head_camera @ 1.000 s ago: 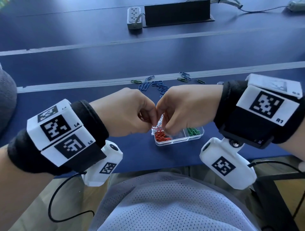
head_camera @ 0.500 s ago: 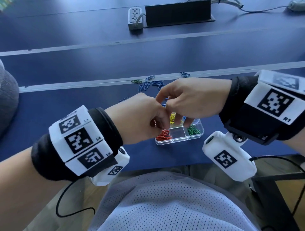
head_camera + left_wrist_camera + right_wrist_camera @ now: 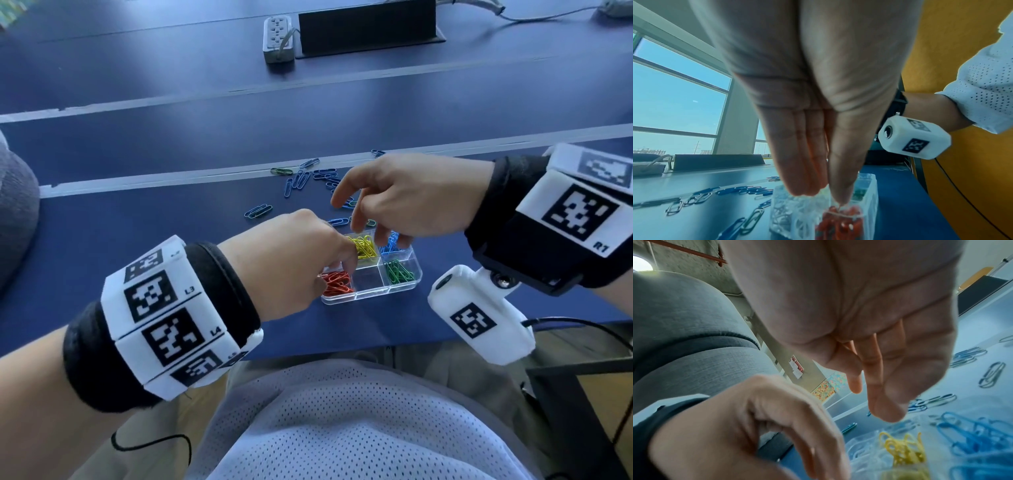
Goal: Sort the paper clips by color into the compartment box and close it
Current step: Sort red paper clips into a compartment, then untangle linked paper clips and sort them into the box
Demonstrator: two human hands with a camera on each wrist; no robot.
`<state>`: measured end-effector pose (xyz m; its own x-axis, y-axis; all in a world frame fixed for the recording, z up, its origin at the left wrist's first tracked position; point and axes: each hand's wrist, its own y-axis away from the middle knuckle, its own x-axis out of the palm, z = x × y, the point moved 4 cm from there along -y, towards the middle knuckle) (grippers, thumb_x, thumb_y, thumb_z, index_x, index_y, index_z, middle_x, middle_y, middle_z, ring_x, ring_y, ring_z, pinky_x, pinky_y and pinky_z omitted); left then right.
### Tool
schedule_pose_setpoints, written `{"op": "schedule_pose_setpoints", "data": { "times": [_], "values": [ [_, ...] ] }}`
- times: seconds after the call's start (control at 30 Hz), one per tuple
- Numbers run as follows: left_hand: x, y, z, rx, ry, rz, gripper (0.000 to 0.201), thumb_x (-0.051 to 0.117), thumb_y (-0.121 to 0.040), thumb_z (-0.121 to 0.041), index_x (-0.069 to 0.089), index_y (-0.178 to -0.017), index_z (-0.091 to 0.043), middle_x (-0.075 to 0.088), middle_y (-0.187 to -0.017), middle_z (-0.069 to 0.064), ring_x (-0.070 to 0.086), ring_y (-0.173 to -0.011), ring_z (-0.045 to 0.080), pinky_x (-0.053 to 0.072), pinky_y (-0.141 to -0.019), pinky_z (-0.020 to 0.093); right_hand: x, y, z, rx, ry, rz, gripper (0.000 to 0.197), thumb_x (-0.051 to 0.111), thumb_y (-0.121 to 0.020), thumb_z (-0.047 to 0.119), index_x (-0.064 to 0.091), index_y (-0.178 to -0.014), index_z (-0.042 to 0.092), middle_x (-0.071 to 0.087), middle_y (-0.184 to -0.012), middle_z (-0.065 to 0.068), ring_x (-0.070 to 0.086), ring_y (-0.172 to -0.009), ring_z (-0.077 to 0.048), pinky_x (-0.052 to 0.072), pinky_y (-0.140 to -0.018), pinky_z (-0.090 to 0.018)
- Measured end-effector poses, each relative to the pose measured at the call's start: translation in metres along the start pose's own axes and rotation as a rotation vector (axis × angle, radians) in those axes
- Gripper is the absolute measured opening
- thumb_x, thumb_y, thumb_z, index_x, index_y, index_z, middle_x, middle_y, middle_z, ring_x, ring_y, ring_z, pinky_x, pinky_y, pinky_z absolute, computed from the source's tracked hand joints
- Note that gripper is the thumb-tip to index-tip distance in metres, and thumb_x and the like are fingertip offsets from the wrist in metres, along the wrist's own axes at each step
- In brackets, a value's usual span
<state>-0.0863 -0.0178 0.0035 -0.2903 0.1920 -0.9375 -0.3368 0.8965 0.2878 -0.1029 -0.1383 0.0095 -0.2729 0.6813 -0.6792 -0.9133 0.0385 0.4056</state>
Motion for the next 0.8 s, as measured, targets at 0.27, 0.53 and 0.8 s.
{"op": "schedule_pose_setpoints", "data": {
  "times": [0.27, 0.53, 0.8],
  "values": [
    [-0.013, -0.011, 0.052, -0.171, 0.118, -0.200, 0.007, 0.064, -0.079, -0.018, 0.069, -0.083, -0.022, 0.059, -0.065, -0.011, 0.049, -0.060, -0.004, 0.040, -0.062, 0.020, -0.027, -0.023, -0.023, 0.037, 0.106, -0.053, 0.021, 0.054, -0.084, 0.007, 0.073, -0.090, 0.015, 0.073, -0.081, -0.010, 0.069, -0.068, -0.021, 0.058, -0.070, -0.029],
    [-0.011, -0.026, 0.074, -0.401, -0.032, -0.017, 0.009, 0.066, -0.078, -0.024, 0.065, -0.069, -0.022, 0.055, -0.061, -0.009, 0.051, -0.066, 0.012, 0.034, -0.050, 0.021, -0.007, -0.053, 0.013, -0.183, 0.619, -0.057, 0.015, 0.066, -0.079, 0.018, 0.077, -0.089, 0.021, 0.067, -0.074, 0.002, 0.061, -0.071, -0.015, 0.044, -0.068, -0.020],
    [-0.002, -0.026, 0.063, -0.361, -0.010, 0.010, 0.017, 0.067, -0.078, -0.038, 0.069, -0.081, -0.021, 0.052, -0.064, -0.009, 0.049, -0.072, 0.015, 0.034, -0.060, 0.024, 0.009, -0.069, 0.024, -0.199, 0.841, 0.081, 0.019, 0.068, -0.079, 0.026, 0.075, -0.092, 0.014, 0.065, -0.077, -0.004, 0.053, -0.073, -0.018, 0.040, -0.059, -0.022]
  ]
}}
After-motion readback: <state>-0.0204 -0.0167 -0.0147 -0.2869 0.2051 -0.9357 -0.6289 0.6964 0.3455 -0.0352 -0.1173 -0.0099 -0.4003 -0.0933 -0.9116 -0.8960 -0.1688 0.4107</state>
